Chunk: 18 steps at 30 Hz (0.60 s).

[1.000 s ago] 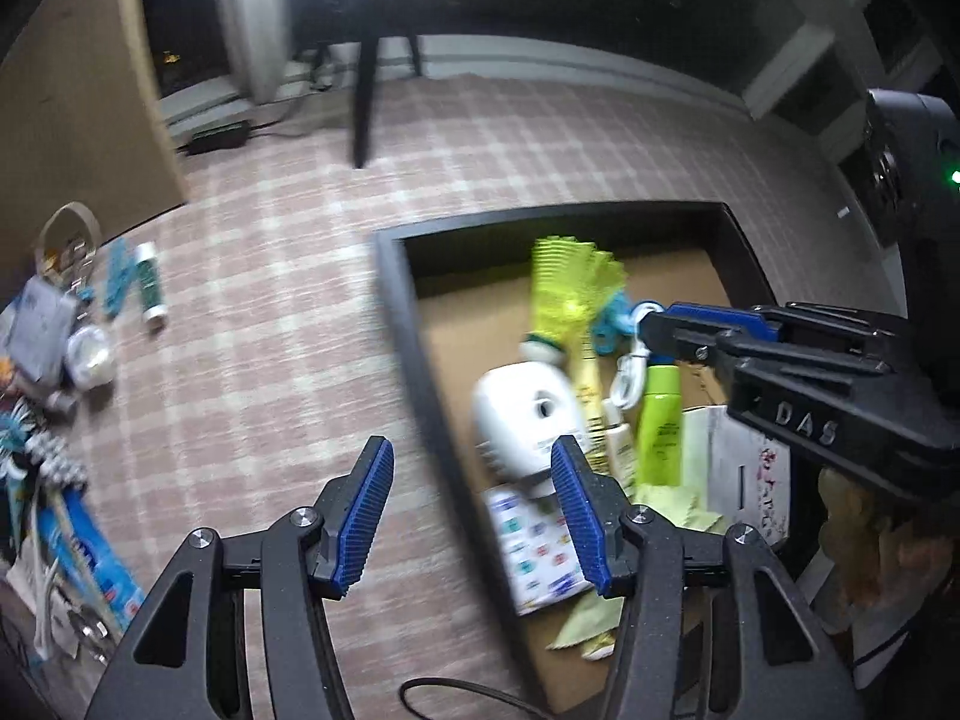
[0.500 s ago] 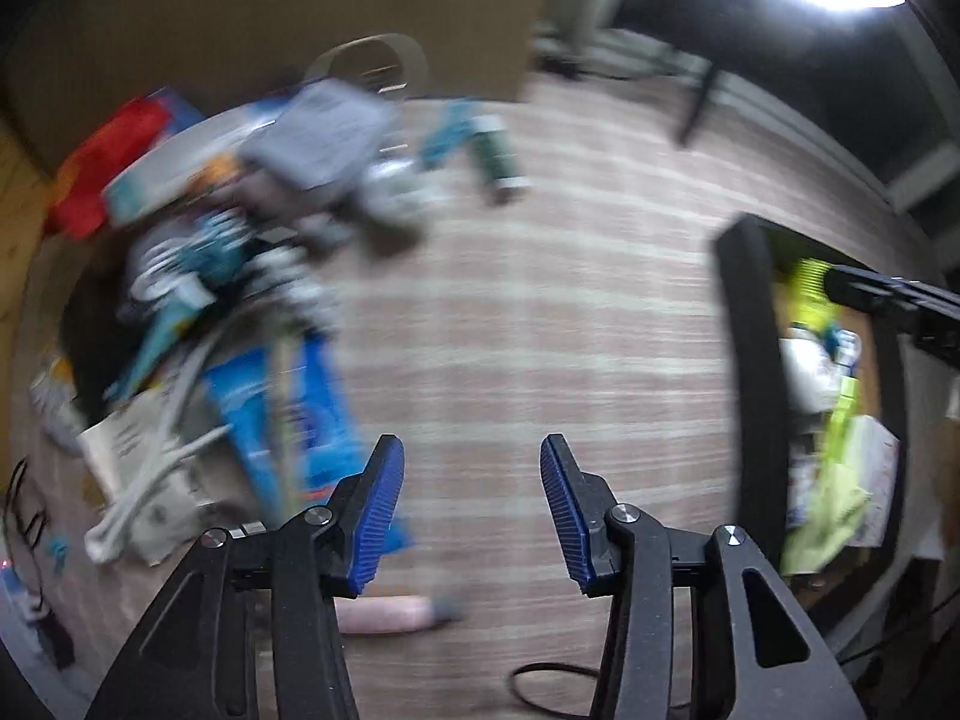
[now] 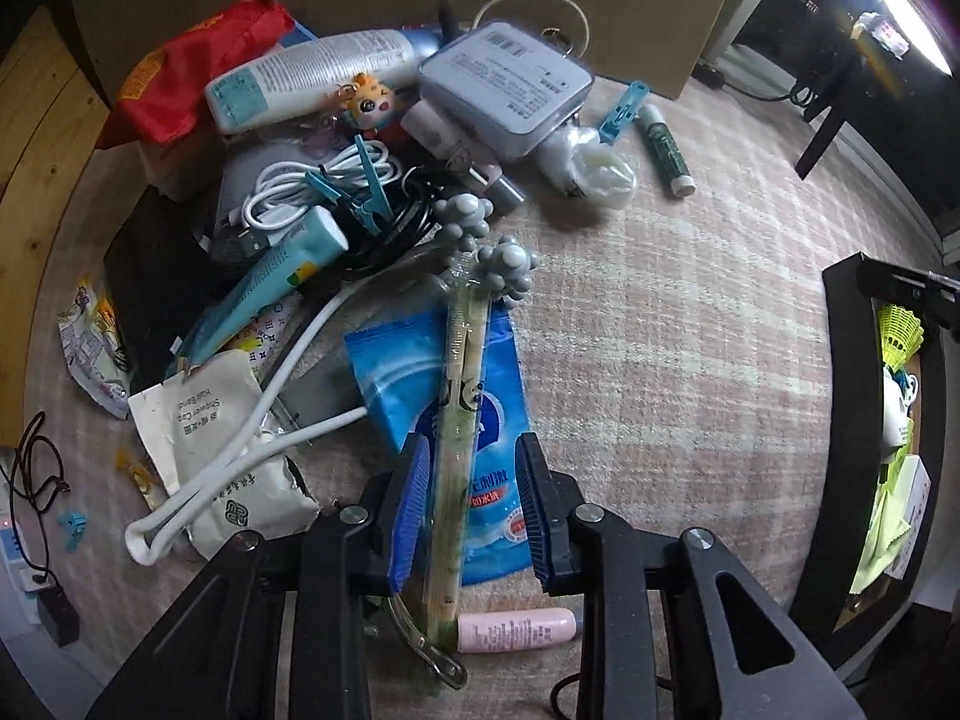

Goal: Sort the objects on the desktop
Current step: 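Grasp the green lip balm with right gripper while left grasps the wooden stick, then place the green lip balm and wooden stick into the tray with both grippers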

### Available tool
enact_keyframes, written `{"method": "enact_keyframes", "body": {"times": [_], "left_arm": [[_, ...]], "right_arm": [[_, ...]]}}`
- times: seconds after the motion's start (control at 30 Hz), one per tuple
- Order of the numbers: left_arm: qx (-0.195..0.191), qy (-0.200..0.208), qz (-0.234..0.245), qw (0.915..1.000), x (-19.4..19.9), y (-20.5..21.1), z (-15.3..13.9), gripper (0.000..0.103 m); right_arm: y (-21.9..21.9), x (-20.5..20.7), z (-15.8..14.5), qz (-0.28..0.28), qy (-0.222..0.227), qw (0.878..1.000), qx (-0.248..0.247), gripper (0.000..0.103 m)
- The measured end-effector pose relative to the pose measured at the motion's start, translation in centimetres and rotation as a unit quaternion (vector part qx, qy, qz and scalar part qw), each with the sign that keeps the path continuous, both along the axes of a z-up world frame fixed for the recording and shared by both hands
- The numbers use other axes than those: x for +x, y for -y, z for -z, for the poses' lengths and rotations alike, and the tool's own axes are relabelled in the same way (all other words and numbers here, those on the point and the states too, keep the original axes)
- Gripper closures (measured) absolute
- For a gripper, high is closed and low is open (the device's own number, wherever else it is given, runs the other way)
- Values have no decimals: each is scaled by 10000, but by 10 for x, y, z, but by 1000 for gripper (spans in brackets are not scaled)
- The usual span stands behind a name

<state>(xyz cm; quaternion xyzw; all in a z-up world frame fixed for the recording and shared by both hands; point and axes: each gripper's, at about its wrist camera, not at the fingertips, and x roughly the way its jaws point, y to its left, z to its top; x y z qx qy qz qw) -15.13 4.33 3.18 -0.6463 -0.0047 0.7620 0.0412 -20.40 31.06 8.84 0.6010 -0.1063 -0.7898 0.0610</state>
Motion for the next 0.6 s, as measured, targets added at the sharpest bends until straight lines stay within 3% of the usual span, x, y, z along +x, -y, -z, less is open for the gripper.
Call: {"method": "enact_keyframes", "body": {"times": [0.27,0.37,0.6], "left_arm": [[-76,92,53,9999,0,-1,12,79],[-66,128,51,9999,2,2,17,89],[112,133,-29,9998,7,10,19,92]], "right_arm": [[8,-24,9,21,107,9999,-5,85],[10,-35,12,23,125,9999,-7,85],[17,-74,34,117,264,9995,-148,85]]}}
